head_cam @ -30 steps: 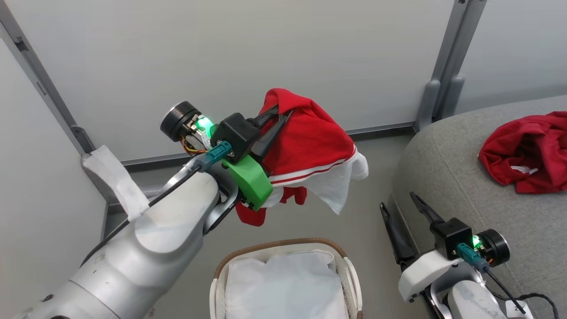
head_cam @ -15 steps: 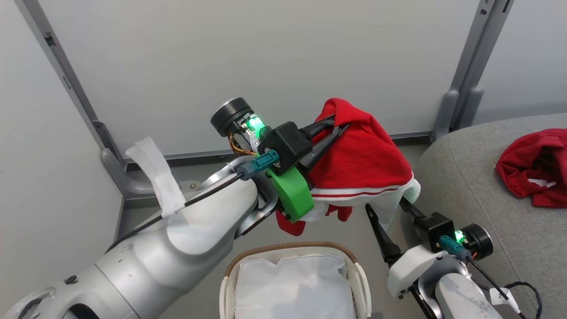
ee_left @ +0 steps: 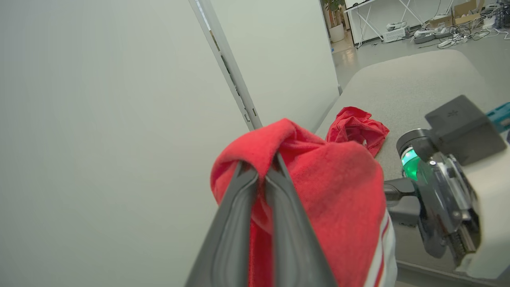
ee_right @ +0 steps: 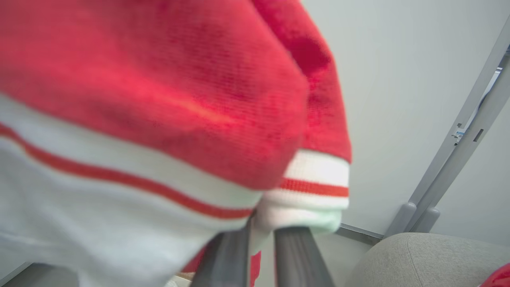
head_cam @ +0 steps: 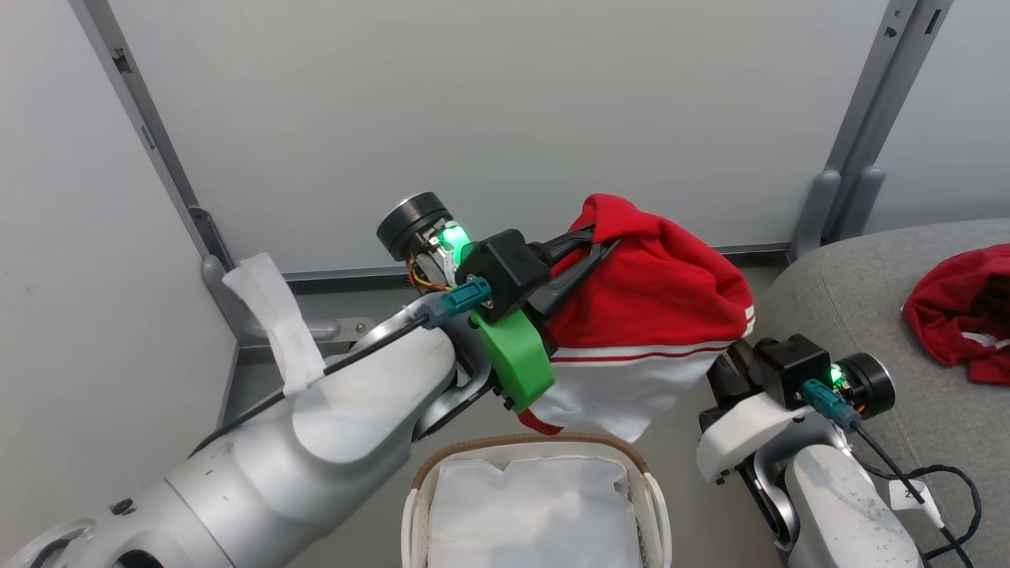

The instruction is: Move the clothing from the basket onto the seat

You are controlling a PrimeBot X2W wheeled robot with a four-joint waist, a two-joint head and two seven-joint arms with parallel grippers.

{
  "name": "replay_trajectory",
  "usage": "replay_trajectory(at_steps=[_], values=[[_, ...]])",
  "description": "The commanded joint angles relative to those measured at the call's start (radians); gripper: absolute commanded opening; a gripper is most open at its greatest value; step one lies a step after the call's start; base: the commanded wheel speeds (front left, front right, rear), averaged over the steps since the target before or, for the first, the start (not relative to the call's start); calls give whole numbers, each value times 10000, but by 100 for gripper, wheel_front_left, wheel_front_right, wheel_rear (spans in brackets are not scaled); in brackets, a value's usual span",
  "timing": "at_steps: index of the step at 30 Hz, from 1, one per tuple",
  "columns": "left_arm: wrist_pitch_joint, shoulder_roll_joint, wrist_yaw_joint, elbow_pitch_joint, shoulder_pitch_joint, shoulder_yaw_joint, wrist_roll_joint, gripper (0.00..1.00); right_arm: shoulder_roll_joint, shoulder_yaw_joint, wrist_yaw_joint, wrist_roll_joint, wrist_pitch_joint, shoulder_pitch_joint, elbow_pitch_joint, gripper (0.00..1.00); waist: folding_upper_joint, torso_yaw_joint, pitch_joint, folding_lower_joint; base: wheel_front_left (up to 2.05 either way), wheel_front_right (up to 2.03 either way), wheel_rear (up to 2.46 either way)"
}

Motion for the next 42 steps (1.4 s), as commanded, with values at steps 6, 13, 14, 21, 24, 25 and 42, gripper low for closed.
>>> replay_trajectory(at_steps=[6, 13, 14, 21, 24, 25, 42], values=[[-34, 235, 179, 338, 795, 636, -402, 0, -39, -92, -10, 12, -20, 217, -453, 0, 0, -119, 22, 1, 0, 0, 0], [-36, 193, 212, 541, 1956, 1562, -450, 89, -38, -475, -12, -48, -20, 339, -1022, 0, 0, -242, 113, 1, 0, 0, 0], [-37, 137, 211, 573, 2174, 1708, -412, 100, -34, -520, -10, -45, -20, 373, -1081, 0, 0, -253, 127, 1, 0, 0, 0], [-36, -414, 171, 698, 3648, 2485, 84, 100, -35, -832, -12, -99, -20, 460, -1439, 0, 0, -294, 250, 1, 0, 0, 0], [-36, -703, 129, 777, 4313, 2777, 317, 100, -38, -893, -12, -170, -21, 431, -1557, 0, 0, -346, 315, 1, 0, 0, 0], [-36, -794, 109, 793, 4483, 2868, 405, 100, -35, -914, -10, -192, -21, 433, -1593, 0, 0, -358, 332, 1, 0, 0, 0], [-37, -1542, -32, 940, 6168, 4196, 1468, 100, -35, -1380, -12, -464, -20, 404, -1945, 0, 0, -410, 558, 1, 0, 0, 0]])
